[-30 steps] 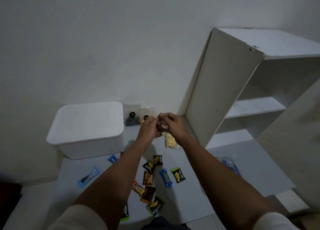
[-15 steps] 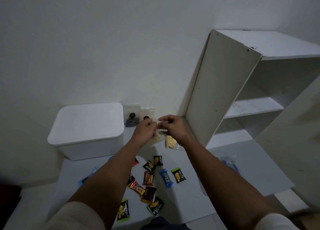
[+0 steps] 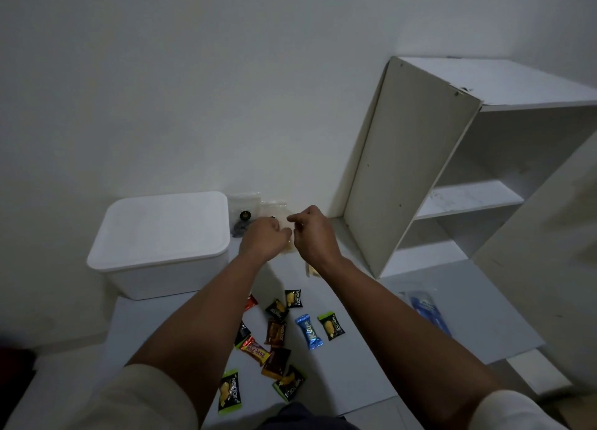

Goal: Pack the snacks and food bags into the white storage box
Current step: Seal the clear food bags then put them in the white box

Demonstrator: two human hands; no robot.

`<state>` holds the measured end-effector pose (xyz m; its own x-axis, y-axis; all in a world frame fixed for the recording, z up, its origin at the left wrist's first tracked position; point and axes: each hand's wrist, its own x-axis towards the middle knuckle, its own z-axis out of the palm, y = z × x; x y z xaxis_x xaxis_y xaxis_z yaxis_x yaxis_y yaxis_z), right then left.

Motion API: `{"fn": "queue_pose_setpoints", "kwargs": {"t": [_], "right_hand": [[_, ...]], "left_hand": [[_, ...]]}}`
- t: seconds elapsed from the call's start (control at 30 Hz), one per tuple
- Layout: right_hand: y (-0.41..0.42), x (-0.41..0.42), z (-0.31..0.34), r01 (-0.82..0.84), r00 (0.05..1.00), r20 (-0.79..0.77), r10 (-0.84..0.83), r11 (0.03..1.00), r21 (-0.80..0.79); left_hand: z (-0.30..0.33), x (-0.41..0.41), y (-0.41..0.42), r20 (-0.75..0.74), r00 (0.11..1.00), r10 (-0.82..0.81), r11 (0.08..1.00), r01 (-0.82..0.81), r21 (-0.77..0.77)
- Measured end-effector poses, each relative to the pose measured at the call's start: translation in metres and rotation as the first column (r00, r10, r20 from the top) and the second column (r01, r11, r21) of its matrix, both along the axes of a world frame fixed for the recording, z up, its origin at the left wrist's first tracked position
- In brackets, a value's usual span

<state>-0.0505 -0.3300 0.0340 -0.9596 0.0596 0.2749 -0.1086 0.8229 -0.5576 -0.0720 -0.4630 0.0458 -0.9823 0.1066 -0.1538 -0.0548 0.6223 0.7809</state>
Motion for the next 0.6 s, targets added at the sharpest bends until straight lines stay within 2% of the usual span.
{"fn": "queue_pose_setpoints", "kwargs": {"t": [0.07,0.23,0.3,0.43,0.53,0.6], "right_hand": [[0.002,0.000,-0.001,0.027,0.999,0.039,-0.029,0.998,0.065],[0.002,0.001,0.000,-0.009,0.993,0.119,-0.005,0.994,0.113],[0.000,0.001,0.002,-0.015,0.991,0.131,0.003,0.996,0.089],[0.007,0.000,0.014,-0.072,0.979,0.181,0.098,0.986,-0.148],[0.015,0.001,0.021,-0.057,0.949,0.247,0.195,0.878,-0.475],[0.019,0.003,0.026,-0.009,0.932,0.278,0.232,0.782,-0.623]], "left_hand": [[0.002,0.000,-0.004,-0.009,1.000,0.030,0.999,-0.030,-0.019],[0.006,0.002,-0.011,-0.069,0.997,0.030,0.971,-0.046,-0.235],[0.006,0.004,-0.010,-0.103,0.994,0.025,0.980,-0.044,-0.192],[0.006,0.004,-0.014,-0.155,0.985,0.075,0.985,-0.049,0.164],[0.006,0.002,-0.019,-0.125,0.992,-0.008,0.963,0.041,0.265],[0.005,0.003,-0.021,-0.112,0.993,-0.046,0.954,0.077,0.289]]}}
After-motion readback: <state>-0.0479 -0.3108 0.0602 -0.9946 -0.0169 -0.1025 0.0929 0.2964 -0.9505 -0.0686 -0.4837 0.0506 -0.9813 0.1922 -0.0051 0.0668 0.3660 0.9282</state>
